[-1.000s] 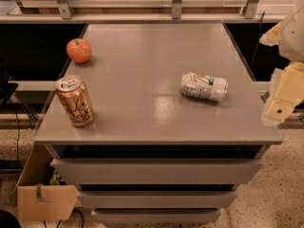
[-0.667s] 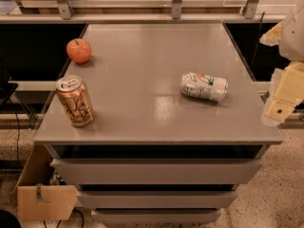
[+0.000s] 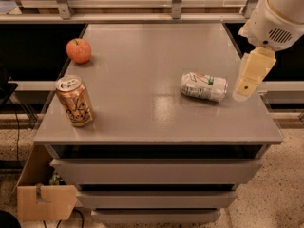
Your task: Place 7up can upright
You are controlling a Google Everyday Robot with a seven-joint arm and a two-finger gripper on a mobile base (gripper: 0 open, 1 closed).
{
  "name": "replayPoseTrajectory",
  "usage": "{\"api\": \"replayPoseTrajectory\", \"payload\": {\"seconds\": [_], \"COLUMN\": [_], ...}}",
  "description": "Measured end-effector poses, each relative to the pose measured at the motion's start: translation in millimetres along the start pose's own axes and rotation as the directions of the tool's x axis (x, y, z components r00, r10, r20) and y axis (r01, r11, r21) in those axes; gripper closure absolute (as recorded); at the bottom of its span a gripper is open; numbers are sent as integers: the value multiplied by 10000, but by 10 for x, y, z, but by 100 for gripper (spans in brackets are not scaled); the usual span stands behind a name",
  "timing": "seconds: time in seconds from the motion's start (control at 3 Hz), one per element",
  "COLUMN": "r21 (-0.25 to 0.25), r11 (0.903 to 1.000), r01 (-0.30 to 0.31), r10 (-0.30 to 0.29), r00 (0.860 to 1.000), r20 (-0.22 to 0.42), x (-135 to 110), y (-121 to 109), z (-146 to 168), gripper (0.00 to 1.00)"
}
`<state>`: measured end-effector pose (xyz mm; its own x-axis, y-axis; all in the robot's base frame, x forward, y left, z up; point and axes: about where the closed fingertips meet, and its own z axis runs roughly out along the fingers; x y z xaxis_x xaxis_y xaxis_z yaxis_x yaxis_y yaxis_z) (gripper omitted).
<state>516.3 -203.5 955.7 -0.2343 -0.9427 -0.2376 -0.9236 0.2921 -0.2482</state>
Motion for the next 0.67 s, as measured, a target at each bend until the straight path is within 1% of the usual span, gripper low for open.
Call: {"api": "replayPoseTrajectory", "payload": {"seconds": [0.33,0.67], "r21": [1,-4], "r11": [10000,9990], "r01": [1,453], "r10": [-1,-453], "r00": [10000,9989], "r20": [1,73], "x": [0,-165], "y": [0,-2], "z": [0,127], "gripper": [0,0]}}
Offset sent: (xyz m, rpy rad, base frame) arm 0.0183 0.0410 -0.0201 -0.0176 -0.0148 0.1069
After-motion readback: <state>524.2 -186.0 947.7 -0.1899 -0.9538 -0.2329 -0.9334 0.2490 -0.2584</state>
